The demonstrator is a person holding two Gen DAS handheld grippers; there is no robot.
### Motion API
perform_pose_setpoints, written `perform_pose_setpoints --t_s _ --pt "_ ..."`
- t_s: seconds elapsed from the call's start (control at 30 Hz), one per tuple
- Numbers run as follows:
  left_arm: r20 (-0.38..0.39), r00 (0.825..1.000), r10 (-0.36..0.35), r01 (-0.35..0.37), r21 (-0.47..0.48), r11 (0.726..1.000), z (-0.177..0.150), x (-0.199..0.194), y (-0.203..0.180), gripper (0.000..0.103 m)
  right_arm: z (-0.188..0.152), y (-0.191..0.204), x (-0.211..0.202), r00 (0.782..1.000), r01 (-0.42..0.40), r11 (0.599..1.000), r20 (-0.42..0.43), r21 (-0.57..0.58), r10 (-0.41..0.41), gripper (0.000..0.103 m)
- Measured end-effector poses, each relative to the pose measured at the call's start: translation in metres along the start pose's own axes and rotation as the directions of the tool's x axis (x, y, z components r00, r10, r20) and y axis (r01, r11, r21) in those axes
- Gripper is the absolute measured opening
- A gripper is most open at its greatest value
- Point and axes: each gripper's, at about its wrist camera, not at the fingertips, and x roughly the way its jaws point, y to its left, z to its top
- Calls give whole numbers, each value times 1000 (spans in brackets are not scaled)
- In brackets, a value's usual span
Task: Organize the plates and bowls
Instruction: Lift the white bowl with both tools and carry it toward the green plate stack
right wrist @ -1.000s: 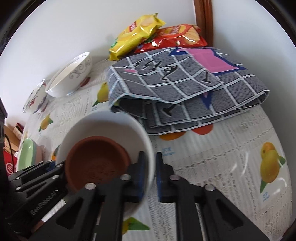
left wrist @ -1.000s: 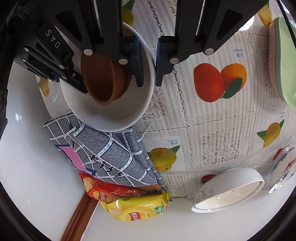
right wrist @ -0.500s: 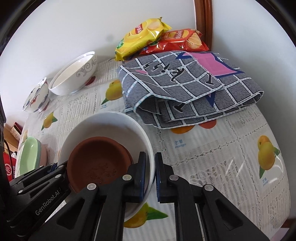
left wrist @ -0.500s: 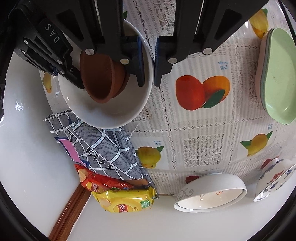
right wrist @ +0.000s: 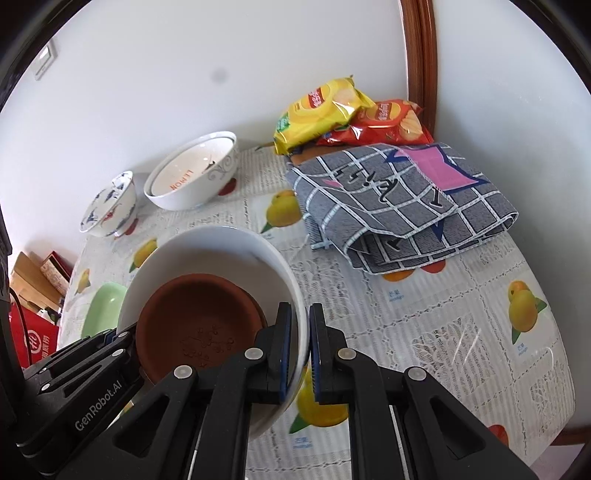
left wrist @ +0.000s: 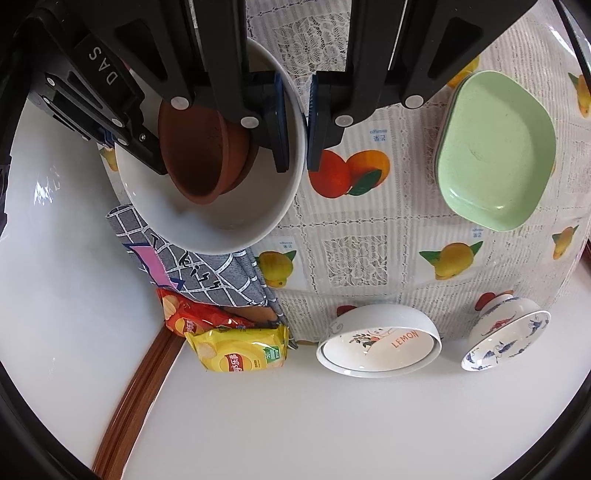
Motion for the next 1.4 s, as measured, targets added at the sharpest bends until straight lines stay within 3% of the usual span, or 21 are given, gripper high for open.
perform_pose_setpoints --t_s 0.6,1.4 --pt "60 998 27 -24 -39 999 3 -47 54 10 2 68 -26 998 -50 997 42 -57 52 10" --pt "84 993 84 -76 -95 993 4 -69 118 10 0 139 -20 994 -95 986 40 -138 101 9"
